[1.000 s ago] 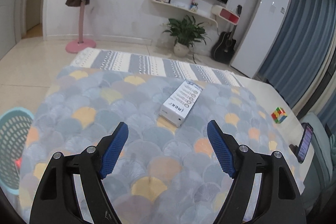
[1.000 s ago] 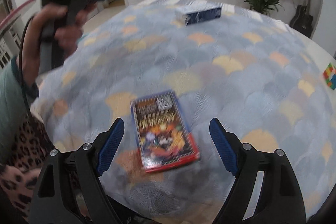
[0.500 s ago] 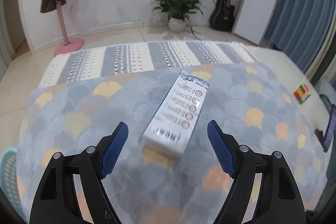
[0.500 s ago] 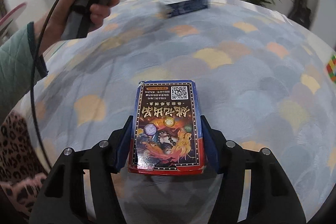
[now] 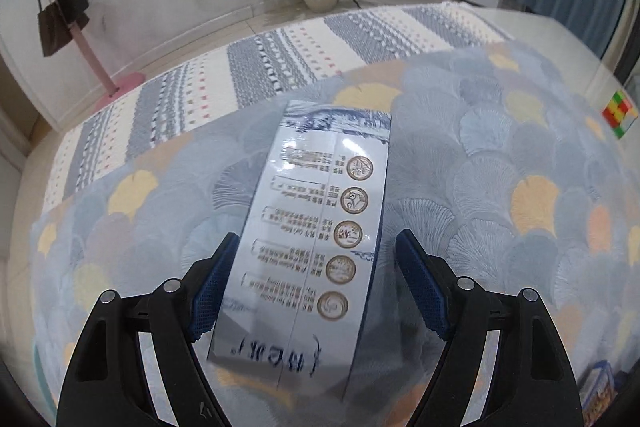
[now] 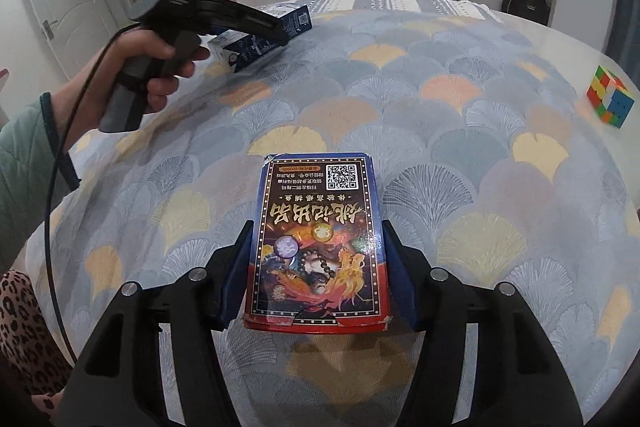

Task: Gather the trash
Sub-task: 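Grasp the white milk carton with the left tool while the right tool grasps the card box, then carry the carton and card box over the blue basket and open both tools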

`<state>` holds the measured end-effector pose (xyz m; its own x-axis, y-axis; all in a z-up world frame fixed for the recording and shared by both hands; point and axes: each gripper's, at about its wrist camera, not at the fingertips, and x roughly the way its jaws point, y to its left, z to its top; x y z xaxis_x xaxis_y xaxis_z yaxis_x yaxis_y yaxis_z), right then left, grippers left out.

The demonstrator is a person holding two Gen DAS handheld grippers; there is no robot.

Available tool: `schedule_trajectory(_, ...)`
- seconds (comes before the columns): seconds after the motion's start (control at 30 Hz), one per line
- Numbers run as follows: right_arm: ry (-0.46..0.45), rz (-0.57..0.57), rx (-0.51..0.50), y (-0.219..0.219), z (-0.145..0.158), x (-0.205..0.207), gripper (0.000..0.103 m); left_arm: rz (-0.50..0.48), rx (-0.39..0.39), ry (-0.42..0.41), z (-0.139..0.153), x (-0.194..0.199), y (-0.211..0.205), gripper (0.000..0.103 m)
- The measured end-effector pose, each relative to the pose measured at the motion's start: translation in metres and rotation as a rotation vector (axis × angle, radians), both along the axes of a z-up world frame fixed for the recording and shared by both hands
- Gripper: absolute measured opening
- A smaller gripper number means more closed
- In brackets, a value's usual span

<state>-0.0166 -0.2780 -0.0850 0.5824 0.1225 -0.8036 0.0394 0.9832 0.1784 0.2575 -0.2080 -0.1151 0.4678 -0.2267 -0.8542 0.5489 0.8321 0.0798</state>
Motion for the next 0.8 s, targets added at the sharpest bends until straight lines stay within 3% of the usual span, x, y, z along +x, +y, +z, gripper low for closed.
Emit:
schedule_trajectory(0.13, 0.001, -0.015, 0.016, 0.0, 0.001, -0.002, 0.057, 0.02, -0.005, -0.005, -0.001, 0.001, -0.003, 0.075)
schedule_trajectory(0.2, -0.007, -0.015, 0.017, 0.0, 0.002, -0.004, 0.057, 0.025, -0.032, 0.021, -0.001, 0.004, -0.003, 0.062)
schedule_trajectory(0.3, -0.021, -0.007, 0.015, 0.003, 0.004, -0.006, 0.057, 0.022, -0.047, 0.03, 0.0, 0.003, -0.005, 0.053)
schedule_trajectory(0.4, -0.035, -0.005, 0.008, 0.005, 0.006, -0.01, 0.057, 0.032, -0.067, 0.017, 0.002, -0.003, -0.002, 0.052)
schedule_trajectory(0.5, -0.04, -0.013, 0.016, 0.002, 0.007, -0.011, 0.057, 0.042, -0.138, 0.012, 0.009, -0.01, 0.006, 0.052)
schedule_trajectory(0.8, -0.051, -0.075, 0.062, -0.01, 0.014, -0.011, 0.057, 0.079, -0.25, -0.042, 0.05, -0.044, 0.052, 0.052)
